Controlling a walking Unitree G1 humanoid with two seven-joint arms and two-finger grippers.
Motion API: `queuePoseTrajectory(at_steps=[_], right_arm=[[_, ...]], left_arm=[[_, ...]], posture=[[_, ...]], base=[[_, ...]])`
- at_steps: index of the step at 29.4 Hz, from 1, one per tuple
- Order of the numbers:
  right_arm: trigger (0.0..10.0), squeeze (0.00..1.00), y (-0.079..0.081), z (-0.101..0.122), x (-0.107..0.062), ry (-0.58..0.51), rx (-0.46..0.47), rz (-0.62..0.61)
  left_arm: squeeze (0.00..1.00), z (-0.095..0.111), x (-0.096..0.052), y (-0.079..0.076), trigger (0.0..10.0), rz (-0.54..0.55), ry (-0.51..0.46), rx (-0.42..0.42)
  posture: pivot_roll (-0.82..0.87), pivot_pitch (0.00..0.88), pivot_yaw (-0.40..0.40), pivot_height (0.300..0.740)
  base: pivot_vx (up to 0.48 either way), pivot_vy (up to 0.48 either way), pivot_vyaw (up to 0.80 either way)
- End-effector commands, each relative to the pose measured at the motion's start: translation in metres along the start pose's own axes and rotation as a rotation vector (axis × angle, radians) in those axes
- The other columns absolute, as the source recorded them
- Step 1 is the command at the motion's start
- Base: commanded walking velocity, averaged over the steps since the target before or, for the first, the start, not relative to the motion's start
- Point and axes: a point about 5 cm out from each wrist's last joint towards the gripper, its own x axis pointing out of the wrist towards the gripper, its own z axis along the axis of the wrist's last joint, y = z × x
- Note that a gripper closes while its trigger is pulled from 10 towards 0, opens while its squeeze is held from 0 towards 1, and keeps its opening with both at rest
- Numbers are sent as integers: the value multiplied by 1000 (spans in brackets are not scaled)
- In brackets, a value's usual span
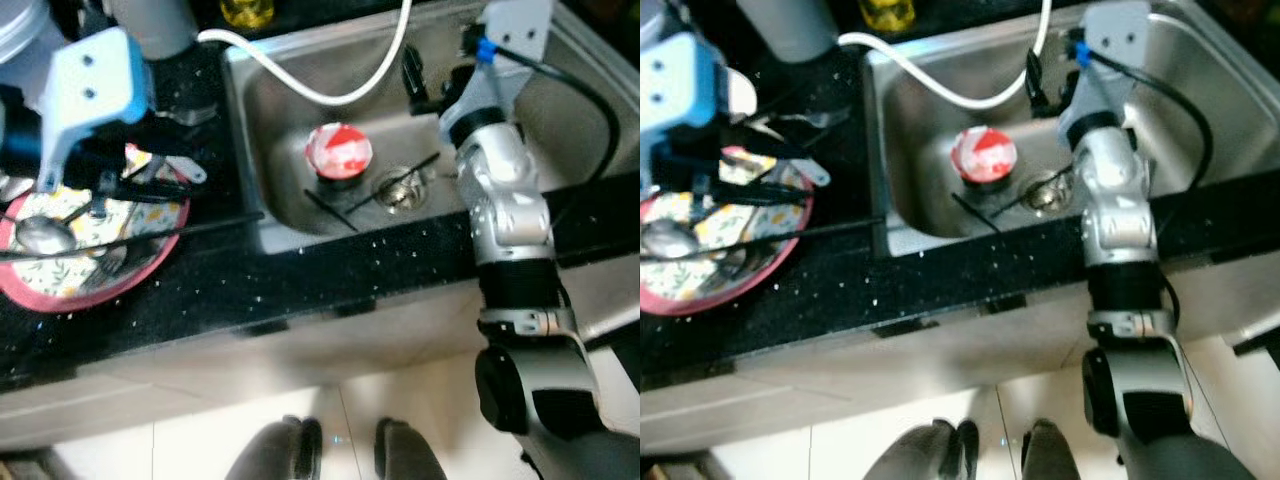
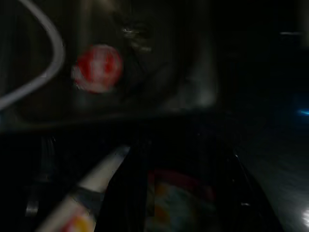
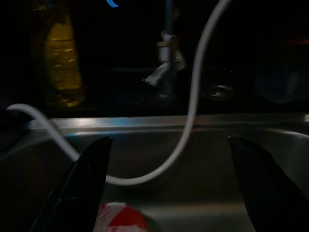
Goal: Kitchen organization
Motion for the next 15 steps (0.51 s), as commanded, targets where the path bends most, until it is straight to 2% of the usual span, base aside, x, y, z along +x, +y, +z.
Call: queuePoseTrajectory(at_steps=[1,3,7,8,9,11,13,15], right_arm=[[10000,0,6,-6,-2,9,14,18],[10000,0,9,-6,-1,9,25,24],[10000,0,11,-6,0,9,31,27],[10000,0,12,-6,1,10,33,32],[10000,0,12,-6,1,10,33,32],[10000,0,14,-7,1,11,35,36],[10000,0,14,-7,0,14,33,37],[10000,0,13,-7,0,16,33,36]], left_arm=[[0,4,-12,-11,10000,-34,58,-9],[0,-7,-13,-27,10000,-72,131,-47],[0,-16,-14,-34,10000,-76,187,-60],[0,-26,-10,-37,10000,-70,214,-78],[0,-26,-10,-37,10000,-70,214,-78],[0,-39,-5,-40,10000,-57,252,-81],[0,-63,5,-40,10000,-2,334,-86],[0,-68,7,-40,10000,8,350,-90]], posture=[[183,193,150,740],[190,189,138,740],[190,189,138,740],[184,187,132,740],[184,187,132,740],[184,187,132,740],[161,191,129,740],[160,192,129,740]], base=[[0,0,0],[0,0,0],[0,0,0],[0,0,0],[0,0,0],[0,0,0],[0,0,0],[0,0,0]])
